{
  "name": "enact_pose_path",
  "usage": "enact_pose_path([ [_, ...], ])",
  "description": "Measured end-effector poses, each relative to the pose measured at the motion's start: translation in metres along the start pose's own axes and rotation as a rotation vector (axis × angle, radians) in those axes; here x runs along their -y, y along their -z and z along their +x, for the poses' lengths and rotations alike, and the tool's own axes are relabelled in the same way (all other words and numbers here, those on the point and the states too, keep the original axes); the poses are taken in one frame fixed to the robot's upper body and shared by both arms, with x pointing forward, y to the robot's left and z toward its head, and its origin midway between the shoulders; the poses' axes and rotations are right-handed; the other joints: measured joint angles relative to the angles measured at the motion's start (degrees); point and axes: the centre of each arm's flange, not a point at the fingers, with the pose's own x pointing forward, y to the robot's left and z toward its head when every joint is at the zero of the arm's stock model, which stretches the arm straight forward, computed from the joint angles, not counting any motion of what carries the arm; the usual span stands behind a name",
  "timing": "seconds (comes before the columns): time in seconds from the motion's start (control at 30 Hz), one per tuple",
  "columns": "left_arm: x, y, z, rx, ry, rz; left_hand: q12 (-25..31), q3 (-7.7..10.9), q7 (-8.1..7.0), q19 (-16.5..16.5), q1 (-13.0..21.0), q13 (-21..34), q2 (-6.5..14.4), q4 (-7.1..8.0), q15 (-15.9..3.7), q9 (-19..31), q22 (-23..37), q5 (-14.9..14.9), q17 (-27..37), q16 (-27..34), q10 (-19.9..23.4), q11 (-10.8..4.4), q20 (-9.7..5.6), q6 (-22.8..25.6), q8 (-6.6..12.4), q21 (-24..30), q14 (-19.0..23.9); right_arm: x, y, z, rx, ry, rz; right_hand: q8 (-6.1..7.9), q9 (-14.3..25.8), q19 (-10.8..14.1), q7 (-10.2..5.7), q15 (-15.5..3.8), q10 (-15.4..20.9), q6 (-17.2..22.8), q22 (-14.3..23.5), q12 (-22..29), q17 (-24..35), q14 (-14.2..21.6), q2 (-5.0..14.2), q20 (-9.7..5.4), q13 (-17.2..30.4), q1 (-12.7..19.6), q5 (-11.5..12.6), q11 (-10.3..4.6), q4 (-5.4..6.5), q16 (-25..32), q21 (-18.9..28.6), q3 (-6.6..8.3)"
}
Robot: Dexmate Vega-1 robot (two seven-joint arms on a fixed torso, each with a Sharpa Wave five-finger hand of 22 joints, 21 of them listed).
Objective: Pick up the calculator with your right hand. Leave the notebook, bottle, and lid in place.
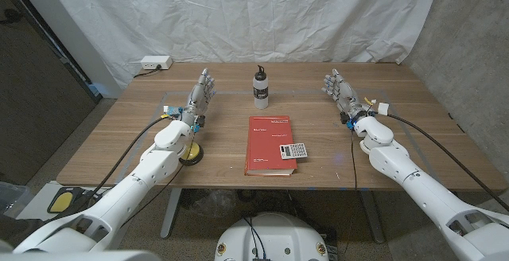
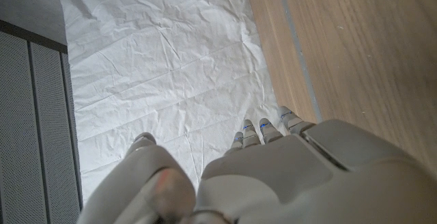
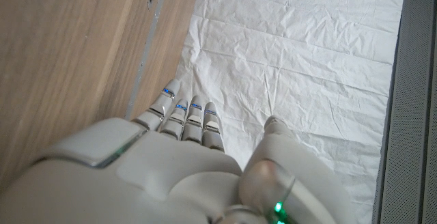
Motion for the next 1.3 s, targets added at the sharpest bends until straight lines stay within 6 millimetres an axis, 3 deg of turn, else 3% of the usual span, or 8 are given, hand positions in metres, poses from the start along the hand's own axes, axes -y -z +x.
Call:
enact_pose_path([
  [0.6,0.006,-0.008,-0.005,-0.006,-0.013,0.025,0.3,0.0,0.72,1.06,0.45,0.26,0.45,0.0,0.14,-0.01,-0.01,0.22,-0.01,0.3,1.0,-0.26,-0.31,0.72,0.45,0.0,0.83,-0.001,-0.009,-0.005,0.006,-0.012,-0.015,0.0,-0.01,1.43,0.02,0.08,1.44,1.07,-0.01,0.0,-0.16,1.34,0.38,0.0,-0.01,0.83,0.0,0.22,-0.71,0.23,-0.12,0.71],
  [1.3,0.004,-0.012,-0.006,0.015,-0.001,0.011,0.3,-0.17,-0.01,1.05,1.2,0.25,1.21,-0.17,0.0,-0.02,0.27,0.43,-0.02,0.29,2.03,-0.05,-0.31,2.07,0.45,-0.68,1.74,-0.004,-0.017,-0.022,0.022,0.002,-0.023,0.0,-0.02,2.77,0.0,0.41,2.66,1.84,-0.02,0.0,-0.16,3.06,0.7,-0.1,-0.02,1.14,0.0,0.61,-1.06,0.23,-0.68,0.72],
])
